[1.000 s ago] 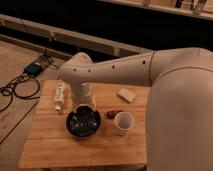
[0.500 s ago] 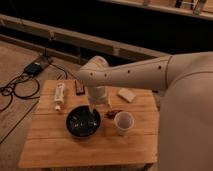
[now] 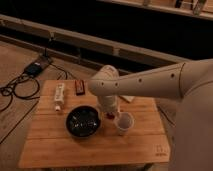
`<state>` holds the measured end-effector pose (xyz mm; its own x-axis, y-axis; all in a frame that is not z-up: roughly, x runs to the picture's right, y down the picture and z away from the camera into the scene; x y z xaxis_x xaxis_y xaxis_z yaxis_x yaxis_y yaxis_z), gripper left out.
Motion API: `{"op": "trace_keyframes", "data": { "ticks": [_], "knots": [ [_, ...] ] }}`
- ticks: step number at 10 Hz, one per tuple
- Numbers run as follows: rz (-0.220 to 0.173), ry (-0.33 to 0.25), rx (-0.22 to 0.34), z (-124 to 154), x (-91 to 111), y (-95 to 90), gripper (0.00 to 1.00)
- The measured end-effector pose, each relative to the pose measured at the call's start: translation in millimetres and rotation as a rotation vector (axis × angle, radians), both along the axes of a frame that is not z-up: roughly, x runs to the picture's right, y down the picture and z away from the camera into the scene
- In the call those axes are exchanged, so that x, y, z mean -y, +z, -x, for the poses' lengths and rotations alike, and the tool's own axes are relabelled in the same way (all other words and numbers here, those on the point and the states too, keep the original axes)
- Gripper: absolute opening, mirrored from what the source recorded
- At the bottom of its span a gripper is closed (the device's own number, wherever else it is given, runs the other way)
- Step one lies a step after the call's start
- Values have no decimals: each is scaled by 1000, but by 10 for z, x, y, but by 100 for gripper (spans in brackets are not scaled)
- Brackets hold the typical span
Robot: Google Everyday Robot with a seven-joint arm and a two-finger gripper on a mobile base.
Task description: Pick up the ceramic cup
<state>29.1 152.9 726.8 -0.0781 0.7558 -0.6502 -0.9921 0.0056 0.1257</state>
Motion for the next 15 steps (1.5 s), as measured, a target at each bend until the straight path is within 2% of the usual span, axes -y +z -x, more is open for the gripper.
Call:
{"op": "trace_keyframes", "data": {
  "ticks": [3, 6, 7, 9, 12, 13, 15],
  "knots": [
    [9, 32, -22, -74, -221, 139, 65],
    [-27, 6, -31, -153, -262, 432, 64],
    [-33, 1, -30, -173, -257, 478, 60],
    [-49, 20, 7, -125, -200, 481, 38],
    [-14, 70, 49, -20, -254, 342, 10],
    [0, 89, 62, -12, -267, 291, 3],
    [8, 156, 115, 95, -180, 159, 0]
  ]
}}
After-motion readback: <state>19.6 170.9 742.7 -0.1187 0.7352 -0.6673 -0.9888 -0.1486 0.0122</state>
